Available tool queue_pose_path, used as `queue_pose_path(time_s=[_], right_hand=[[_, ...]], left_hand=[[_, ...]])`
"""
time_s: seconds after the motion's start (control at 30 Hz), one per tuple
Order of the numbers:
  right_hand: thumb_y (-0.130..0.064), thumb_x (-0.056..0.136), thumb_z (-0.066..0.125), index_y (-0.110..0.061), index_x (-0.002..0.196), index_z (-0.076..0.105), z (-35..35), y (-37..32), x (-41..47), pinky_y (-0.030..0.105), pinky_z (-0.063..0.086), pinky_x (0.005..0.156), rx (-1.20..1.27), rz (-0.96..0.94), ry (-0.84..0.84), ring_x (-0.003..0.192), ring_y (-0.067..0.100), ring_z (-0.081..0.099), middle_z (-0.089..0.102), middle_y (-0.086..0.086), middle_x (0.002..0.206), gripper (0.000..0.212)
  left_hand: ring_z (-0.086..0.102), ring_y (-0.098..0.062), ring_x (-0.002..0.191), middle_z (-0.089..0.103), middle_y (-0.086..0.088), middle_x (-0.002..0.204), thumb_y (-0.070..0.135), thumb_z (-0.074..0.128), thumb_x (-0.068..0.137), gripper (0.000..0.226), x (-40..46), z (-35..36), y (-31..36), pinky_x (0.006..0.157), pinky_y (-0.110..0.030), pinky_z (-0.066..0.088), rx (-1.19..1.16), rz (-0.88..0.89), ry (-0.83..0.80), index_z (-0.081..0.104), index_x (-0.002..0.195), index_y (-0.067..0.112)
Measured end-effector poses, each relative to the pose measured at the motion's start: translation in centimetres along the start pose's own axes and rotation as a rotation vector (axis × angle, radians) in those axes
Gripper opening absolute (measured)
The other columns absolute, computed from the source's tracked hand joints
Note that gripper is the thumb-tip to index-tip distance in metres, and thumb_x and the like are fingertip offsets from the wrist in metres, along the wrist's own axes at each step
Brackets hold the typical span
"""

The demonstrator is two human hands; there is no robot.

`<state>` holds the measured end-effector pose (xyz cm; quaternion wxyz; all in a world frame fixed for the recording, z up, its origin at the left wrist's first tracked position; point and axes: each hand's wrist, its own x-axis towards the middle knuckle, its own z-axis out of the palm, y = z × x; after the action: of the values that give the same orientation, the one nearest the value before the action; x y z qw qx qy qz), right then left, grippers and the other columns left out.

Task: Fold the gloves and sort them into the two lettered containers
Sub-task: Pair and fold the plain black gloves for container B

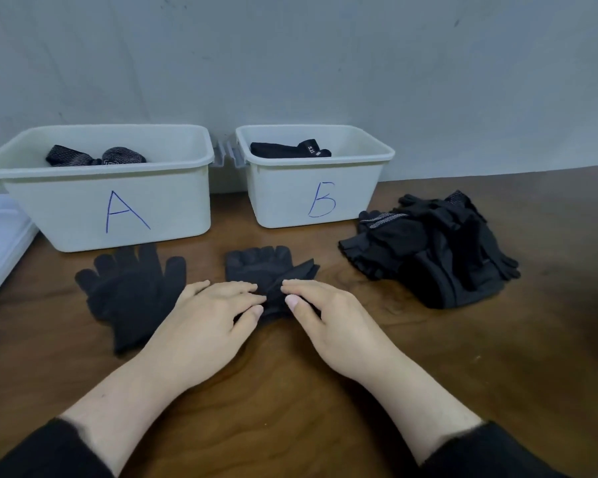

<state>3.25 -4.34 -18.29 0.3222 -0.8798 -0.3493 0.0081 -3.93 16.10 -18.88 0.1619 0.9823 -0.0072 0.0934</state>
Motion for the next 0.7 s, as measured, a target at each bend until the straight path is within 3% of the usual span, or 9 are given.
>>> queue_pose_path(time_s=[0.1, 0.2, 0.27, 0.4, 0.5, 0.6, 0.7], right_hand=[[-0.037, 0.106, 0.045, -0.028, 0.121, 0.069, -0.7, 0.5, -0.3, 0.012, 0.045, 0.093, 0.083, 0.028, 0.174, 0.11, -0.003, 0.058, 0.067, -0.018, 0.114, 0.029], [-0.032, 0.105, 0.05, -0.024, 0.108, 0.071, -1.4, 1.3, -0.4, 0.014, 0.047, 0.085, 0.08, 0.04, 0.292, 0.098, -0.001, 0.059, 0.065, -0.018, 0.1, 0.022], [-0.028, 0.104, 0.053, -0.023, 0.106, 0.07, -2.1, 1.9, -0.6, 0.014, 0.046, 0.085, 0.065, 0.042, 0.352, 0.097, 0.0, 0.058, 0.064, -0.018, 0.098, 0.018], [-0.022, 0.1, 0.06, -0.019, 0.109, 0.07, -4.2, 3.7, -1.1, 0.028, 0.052, 0.088, -0.018, 0.005, 0.475, 0.1, 0.005, 0.061, 0.065, -0.013, 0.103, 0.013], [-0.021, 0.098, 0.064, -0.018, 0.118, 0.067, -6.6, 5.6, -1.7, 0.03, 0.051, 0.094, -0.091, 0.053, 0.628, 0.108, 0.006, 0.058, 0.063, -0.011, 0.111, 0.021], [-0.024, 0.097, 0.065, -0.019, 0.131, 0.06, -9.6, 8.3, -2.3, 0.04, 0.045, 0.104, -0.172, 0.223, 0.795, 0.12, 0.013, 0.052, 0.058, -0.006, 0.126, 0.035], [-0.034, 0.099, 0.061, -0.019, 0.145, 0.05, -11.9, 11.6, -2.5, 0.051, 0.037, 0.112, -0.211, 0.513, 0.752, 0.135, 0.023, 0.041, 0.049, 0.0, 0.145, 0.049]], left_hand=[[0.046, -0.004, 0.129, 0.059, 0.017, 0.134, 0.06, 0.018, 0.094, 0.061, 0.7, 0.3, 0.8, 0.111, -0.032, 0.023, -0.016, -0.015, 0.127, 0.068, 0.12, 0.037], [0.051, -0.008, 0.125, 0.062, 0.013, 0.13, 0.049, 0.041, 0.101, 0.037, 1.4, 0.6, 2.3, 0.11, -0.036, 0.031, -0.035, 0.024, 0.19, 0.069, 0.119, 0.033], [0.052, -0.008, 0.123, 0.062, 0.014, 0.128, 0.047, 0.043, 0.101, 0.034, 1.9, 0.9, 3.8, 0.109, -0.036, 0.034, -0.064, 0.06, 0.214, 0.068, 0.12, 0.033], [0.053, -0.002, 0.114, 0.063, 0.019, 0.118, 0.044, 0.042, 0.1, 0.032, 2.6, 1.8, 6.7, 0.101, -0.025, 0.033, -0.13, 0.127, 0.242, 0.068, 0.115, 0.034], [0.052, 0.0, 0.111, 0.062, 0.021, 0.115, 0.04, 0.045, 0.1, 0.028, 3.3, 2.6, 8.7, 0.099, -0.022, 0.031, -0.175, 0.164, 0.218, 0.067, 0.117, 0.033], [0.051, 0.001, 0.108, 0.062, 0.021, 0.113, 0.039, 0.043, 0.101, 0.03, 4.1, 3.3, 10.6, 0.099, -0.021, 0.034, -0.227, 0.196, 0.21, 0.066, 0.118, 0.032], [0.052, 0.0, 0.107, 0.062, 0.02, 0.112, 0.039, 0.043, 0.101, 0.031, 4.7, 3.7, 12.1, 0.1, -0.024, 0.038, -0.261, 0.226, 0.214, 0.066, 0.118, 0.03]])
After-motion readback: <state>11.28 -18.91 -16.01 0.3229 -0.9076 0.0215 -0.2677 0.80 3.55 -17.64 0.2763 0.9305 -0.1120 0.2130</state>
